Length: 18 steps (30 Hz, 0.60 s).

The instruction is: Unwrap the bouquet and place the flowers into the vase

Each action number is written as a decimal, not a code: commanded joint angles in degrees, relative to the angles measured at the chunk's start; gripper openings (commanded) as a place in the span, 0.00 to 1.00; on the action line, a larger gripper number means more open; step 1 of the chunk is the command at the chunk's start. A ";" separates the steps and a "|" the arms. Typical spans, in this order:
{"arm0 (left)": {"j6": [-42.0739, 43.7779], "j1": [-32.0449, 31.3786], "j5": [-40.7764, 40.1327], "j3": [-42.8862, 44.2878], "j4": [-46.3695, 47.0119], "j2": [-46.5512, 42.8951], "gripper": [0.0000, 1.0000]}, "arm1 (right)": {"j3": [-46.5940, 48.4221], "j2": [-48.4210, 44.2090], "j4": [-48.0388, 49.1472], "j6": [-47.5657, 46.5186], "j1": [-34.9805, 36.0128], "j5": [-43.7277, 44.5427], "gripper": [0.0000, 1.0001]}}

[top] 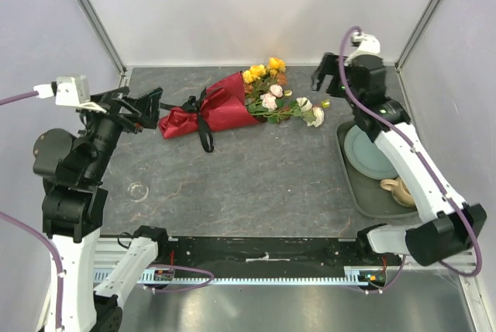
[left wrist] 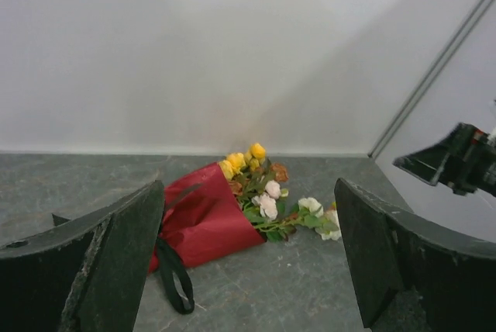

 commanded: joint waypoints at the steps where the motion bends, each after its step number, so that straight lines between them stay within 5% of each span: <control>1: 0.51 0.23 5.73 1.65 -7.08 6.41 0.97 | 6.71 8.54 -1.10 -0.37 10.28 4.78 0.98; 10: -2.48 0.23 5.38 4.64 -16.30 18.19 0.94 | 16.47 28.05 7.58 7.18 24.45 -7.50 0.98; 18: -7.92 0.93 -0.68 5.96 -16.23 32.41 0.89 | 13.67 38.54 22.26 20.10 25.78 -22.29 0.98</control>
